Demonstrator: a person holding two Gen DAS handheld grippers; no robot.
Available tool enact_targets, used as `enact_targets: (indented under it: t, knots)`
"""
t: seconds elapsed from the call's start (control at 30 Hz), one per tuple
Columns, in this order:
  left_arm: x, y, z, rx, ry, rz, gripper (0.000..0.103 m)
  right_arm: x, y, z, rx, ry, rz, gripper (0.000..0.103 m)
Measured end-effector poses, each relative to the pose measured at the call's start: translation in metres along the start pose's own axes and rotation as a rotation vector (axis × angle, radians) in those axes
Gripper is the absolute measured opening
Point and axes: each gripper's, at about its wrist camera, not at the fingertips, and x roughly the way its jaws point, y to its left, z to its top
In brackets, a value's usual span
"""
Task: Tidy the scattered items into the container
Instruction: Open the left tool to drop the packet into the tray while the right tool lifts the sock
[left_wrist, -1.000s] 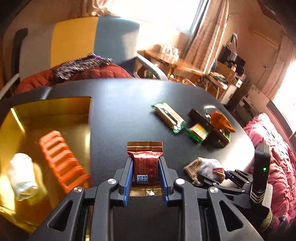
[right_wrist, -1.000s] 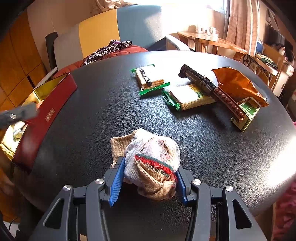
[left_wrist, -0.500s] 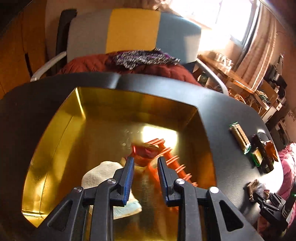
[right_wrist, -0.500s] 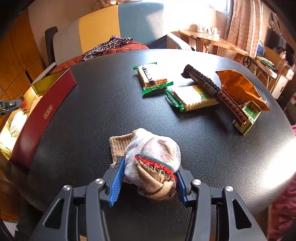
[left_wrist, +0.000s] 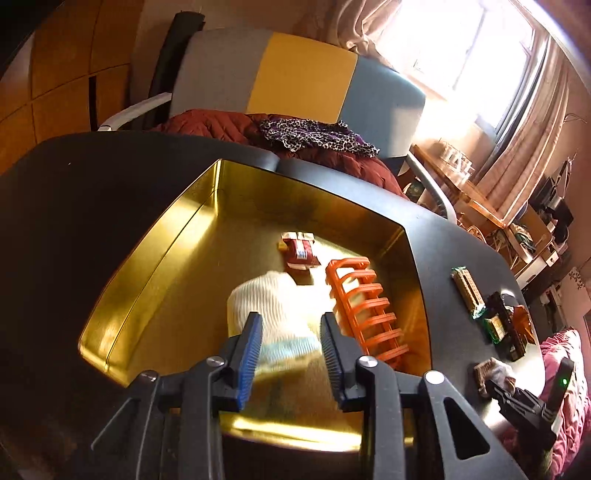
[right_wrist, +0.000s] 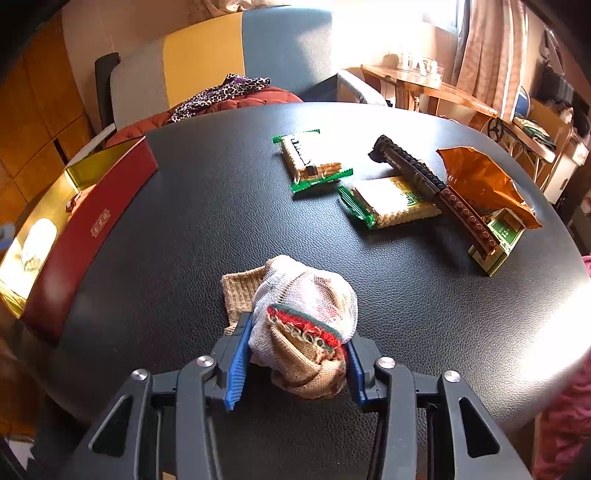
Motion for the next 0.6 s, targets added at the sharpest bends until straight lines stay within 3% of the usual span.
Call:
enact_targets:
  t: [0.3,0.43,0.6]
  knots:
    - [-0.024,-0.009,-0.023,0.05,-0.016,-0.001,0.038,-0.015,0.016,0.019,0.004,-0.028,0.038,0.042]
    - [-0.027,-0.009,-0.031,0.05,-0.008,-0.007,0.039,-0.025,0.049,0.036,-0.073,-0.069,0.065,0.042]
    - [-0.032,-0.004,-0.038,0.038,-0.005,-0.01,0.039,-0.041,0.105,0.067,-0.168,-0.132,0.164,0.042]
